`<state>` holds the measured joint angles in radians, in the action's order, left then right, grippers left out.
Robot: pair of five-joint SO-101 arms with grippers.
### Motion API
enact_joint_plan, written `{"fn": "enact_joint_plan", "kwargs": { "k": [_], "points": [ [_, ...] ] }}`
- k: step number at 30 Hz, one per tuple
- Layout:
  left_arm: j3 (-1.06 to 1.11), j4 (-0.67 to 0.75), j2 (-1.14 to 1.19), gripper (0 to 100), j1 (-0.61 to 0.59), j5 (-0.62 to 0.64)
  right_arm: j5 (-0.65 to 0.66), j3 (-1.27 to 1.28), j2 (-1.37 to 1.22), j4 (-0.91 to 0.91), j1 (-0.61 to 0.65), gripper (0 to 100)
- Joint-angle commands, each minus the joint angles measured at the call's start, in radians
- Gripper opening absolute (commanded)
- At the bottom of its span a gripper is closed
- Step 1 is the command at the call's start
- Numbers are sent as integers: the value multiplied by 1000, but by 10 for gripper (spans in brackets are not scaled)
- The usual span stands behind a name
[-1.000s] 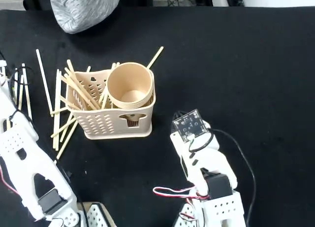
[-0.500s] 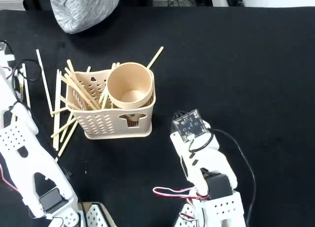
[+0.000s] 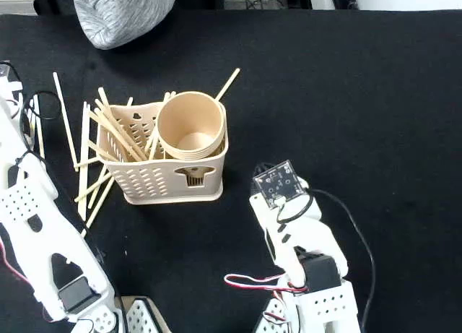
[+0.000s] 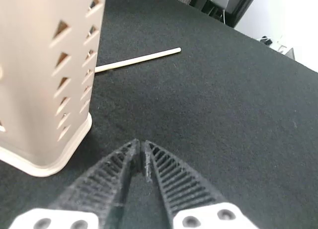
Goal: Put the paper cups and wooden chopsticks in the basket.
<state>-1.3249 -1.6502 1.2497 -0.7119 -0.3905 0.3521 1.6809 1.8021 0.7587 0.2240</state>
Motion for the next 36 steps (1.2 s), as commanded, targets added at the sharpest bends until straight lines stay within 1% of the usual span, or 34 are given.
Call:
{"fn": "enact_joint_plan", "kwargs": {
  "k": [1, 4, 5, 7, 10, 15, 17, 20, 22, 25, 31, 36],
  "points": [
    [5, 23, 78, 51, -36, -61, 6, -22, 88, 2, -14, 15],
    [4, 48, 143, 120, -42, -80, 6, -22, 88, 2, -14, 15],
    [4, 63, 161, 123, -48, -78, 6, -22, 88, 2, -14, 15],
    [4, 86, 193, 98, -54, -81, 6, -22, 88, 2, -14, 15],
    [4, 91, 218, 30, -58, -81, 6, -22, 88, 2, -14, 15],
    [4, 81, 226, 28, -54, -81, 6, -22, 88, 2, -14, 15],
    [-5, 55, 222, 28, -53, -84, 6, -22, 88, 2, -14, 15],
    [-85, -41, 209, 28, -41, -127, 6, -22, 88, 2, -14, 15],
    [-150, -103, 196, 28, -33, -133, 6, -22, 88, 2, -14, 15],
    [-223, -112, 170, 28, -21, -118, 6, -22, 88, 2, -14, 15],
    [-228, -112, 57, 28, -12, -110, 6, -22, 88, 2, -14, 15],
    [-228, -112, -107, 28, 2, -31, 6, -22, 88, 2, -14, 15]
  ]
}}
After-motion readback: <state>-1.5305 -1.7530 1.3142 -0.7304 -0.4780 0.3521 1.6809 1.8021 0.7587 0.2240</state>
